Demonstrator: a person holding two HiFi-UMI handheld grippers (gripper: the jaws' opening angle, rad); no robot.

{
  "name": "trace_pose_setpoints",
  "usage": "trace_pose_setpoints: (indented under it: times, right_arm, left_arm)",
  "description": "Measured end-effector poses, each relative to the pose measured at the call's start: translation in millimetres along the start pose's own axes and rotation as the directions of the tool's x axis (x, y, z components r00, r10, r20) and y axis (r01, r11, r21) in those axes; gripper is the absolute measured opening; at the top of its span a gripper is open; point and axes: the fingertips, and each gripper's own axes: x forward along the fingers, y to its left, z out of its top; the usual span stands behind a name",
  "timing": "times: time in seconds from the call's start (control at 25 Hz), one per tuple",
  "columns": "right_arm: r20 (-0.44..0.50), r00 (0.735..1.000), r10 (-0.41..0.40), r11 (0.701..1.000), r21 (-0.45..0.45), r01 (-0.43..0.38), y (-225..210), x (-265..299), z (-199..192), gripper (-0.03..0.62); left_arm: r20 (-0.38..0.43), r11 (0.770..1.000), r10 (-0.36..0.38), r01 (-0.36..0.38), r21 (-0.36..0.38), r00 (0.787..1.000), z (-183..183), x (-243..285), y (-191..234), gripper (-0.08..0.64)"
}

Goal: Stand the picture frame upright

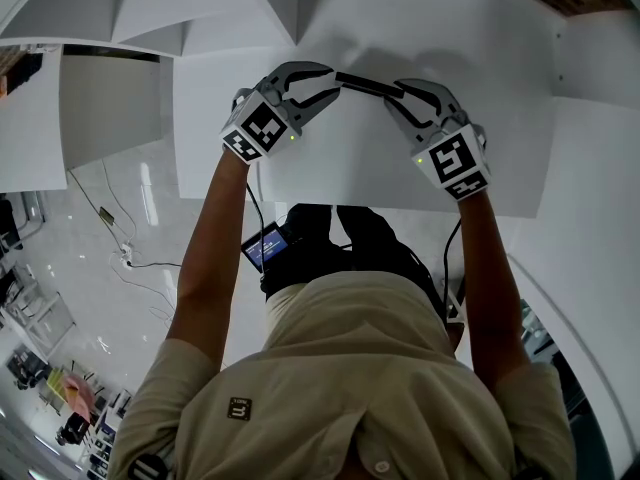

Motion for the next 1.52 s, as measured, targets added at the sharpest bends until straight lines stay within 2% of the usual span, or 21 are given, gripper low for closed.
trace_pose_setpoints:
  times: [0.76,1.12,1.28,1.4,1.52]
  right_arm:
    - [0.025,1.000,-0.019,1.000,0.004,0.019,0.0,-11.1,4.8,0.124]
    - [0.099,0.994,-0.052,0.999,0.021,0.050,-4.1,-39.2,19.4,0.124]
    - [0.147,0.986,-0.077,0.997,0.039,0.072,-4.6,-60.2,39.5,0.123]
    - [0.194,0.977,-0.091,0.995,0.047,0.084,0.9,-78.3,59.0,0.068]
    - [0.257,0.962,-0.094,0.995,0.067,0.079,11.5,-97.7,83.4,0.012]
  left_arm:
    - [0.003,0.999,0.048,-0.048,-0.008,0.999,8.3,-18.1,2.5,0.106]
    - [0.014,0.992,0.123,-0.123,0.000,0.992,38.5,-51.2,-10.5,0.106]
    - [0.004,0.984,0.178,-0.178,0.023,0.984,58.4,-79.1,-18.3,0.106]
    - [0.010,0.973,0.229,-0.229,0.023,0.973,72.3,-105.2,-23.8,0.104]
    - [0.040,0.961,0.278,-0.278,-0.008,0.960,89.0,-134.2,-28.2,0.095]
